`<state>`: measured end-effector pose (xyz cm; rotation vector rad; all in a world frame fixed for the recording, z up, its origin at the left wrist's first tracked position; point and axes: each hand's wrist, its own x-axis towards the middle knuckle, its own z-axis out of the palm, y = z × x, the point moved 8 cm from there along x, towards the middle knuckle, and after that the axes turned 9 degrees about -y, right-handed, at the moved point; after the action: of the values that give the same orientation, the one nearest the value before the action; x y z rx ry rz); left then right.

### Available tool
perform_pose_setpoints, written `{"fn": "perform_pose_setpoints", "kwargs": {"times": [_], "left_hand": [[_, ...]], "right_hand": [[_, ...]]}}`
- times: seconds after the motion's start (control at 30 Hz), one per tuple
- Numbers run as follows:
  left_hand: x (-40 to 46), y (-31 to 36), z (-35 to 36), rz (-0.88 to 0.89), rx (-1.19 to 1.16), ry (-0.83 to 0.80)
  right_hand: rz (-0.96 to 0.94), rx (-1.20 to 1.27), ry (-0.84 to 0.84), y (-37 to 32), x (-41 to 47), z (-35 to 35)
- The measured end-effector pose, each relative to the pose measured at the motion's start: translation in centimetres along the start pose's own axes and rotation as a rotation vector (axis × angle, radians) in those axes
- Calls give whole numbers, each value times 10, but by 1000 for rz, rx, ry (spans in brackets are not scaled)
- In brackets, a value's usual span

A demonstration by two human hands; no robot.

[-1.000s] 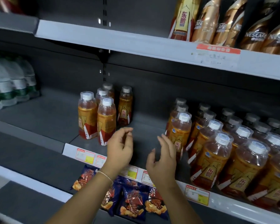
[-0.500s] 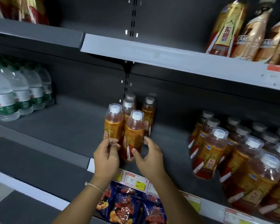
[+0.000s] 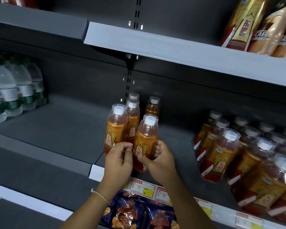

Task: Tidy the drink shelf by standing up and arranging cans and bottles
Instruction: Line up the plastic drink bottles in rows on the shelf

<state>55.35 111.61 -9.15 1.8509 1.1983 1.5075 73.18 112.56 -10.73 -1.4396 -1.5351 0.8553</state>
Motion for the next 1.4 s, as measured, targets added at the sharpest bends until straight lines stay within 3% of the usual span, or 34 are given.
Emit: {"fn": "perform_pose_setpoints", "kwargs": {"times": [0.17,0.27,0.47,0.7,0.93,1.4], "left_hand": [[-3,7,54,-161,-12,-326],[-9,21,77,-161,5,-373],[-26,60,122,-72,106,-403],[-45,93,166,-36,156,-456],[-63,106,196,-36,162,-490],[-71,117,214,90,43,-417]], "right_hand": [[-10,15,-59,9,-28,-34],[-3,-24,-57,17,-45,-58],[61,-196,80,30,-86,-108],[102,-136,250,55,-123,-153],[56,-370,360,62,-151,-177],[95,-342,374,81,-158,-193]]}}
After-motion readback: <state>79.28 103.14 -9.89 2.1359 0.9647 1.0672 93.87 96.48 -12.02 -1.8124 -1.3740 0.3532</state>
